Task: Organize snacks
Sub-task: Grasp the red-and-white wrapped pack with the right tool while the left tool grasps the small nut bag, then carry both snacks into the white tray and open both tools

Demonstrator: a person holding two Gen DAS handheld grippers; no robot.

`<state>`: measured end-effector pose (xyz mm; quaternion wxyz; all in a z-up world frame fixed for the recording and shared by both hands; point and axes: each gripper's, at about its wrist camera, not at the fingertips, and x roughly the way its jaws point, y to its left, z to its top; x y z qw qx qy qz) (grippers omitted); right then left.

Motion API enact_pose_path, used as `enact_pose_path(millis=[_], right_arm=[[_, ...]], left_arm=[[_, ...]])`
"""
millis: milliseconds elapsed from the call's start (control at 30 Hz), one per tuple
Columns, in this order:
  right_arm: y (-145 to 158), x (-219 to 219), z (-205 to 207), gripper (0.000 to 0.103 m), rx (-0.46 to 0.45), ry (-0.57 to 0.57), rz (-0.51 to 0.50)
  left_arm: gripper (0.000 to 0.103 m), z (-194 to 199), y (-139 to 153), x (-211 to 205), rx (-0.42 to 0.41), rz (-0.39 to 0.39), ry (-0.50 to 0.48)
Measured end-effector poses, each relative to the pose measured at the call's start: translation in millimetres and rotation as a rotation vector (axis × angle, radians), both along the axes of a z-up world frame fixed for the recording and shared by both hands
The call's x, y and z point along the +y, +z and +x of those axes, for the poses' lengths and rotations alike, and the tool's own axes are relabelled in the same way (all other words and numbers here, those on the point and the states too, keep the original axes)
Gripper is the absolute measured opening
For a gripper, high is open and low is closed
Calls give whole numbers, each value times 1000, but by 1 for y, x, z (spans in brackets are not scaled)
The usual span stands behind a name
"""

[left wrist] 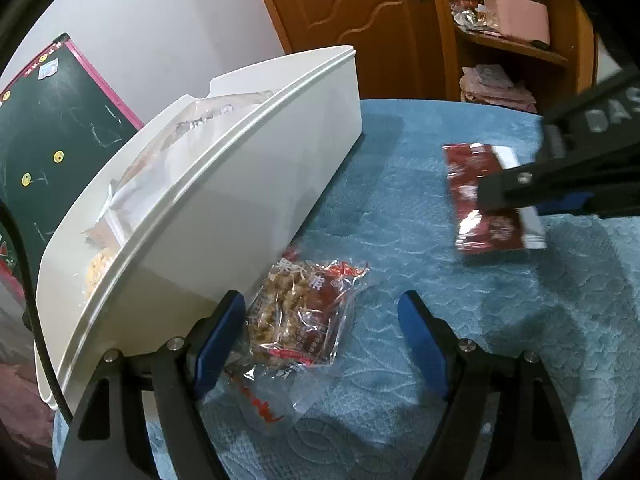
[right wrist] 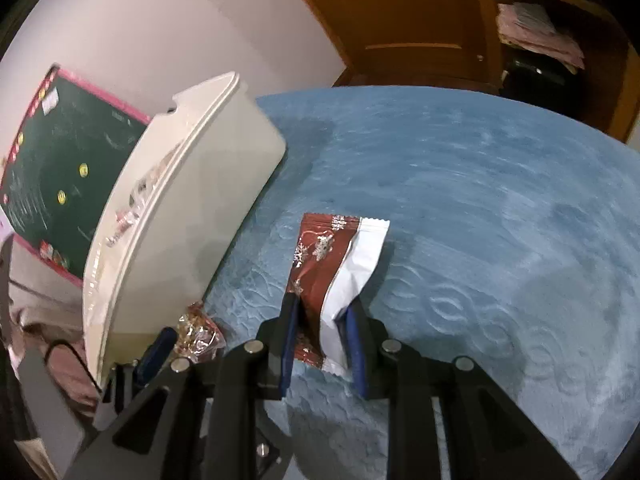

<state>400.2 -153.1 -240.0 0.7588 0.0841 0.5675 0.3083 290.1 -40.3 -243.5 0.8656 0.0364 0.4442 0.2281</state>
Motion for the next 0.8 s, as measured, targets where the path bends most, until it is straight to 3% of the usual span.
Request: enact_pose_path(millis=[133,167,233,267,533,800], right_arm=[[-1,-15,-4,23,15,-48,15],[-2,-18,-5,23,19,-56,13],[-1,-22,-6,23,22,-68,13],[0,-24,-7,23,20,-73,18],[14,-35,-16,23,-1,-101,28],[30,-34,-33,22,-33,-100,27]], left_arm=[[78,3,0,-2,10,2,6],[73,4,0,-2,8,-2,1],[43,4,0,0,-4,-45,-31],[36,5,1,0,-7,-73,-42],[34,2,3,2,14,-106,-41],[33,-14,18,1,4,-162,-105]])
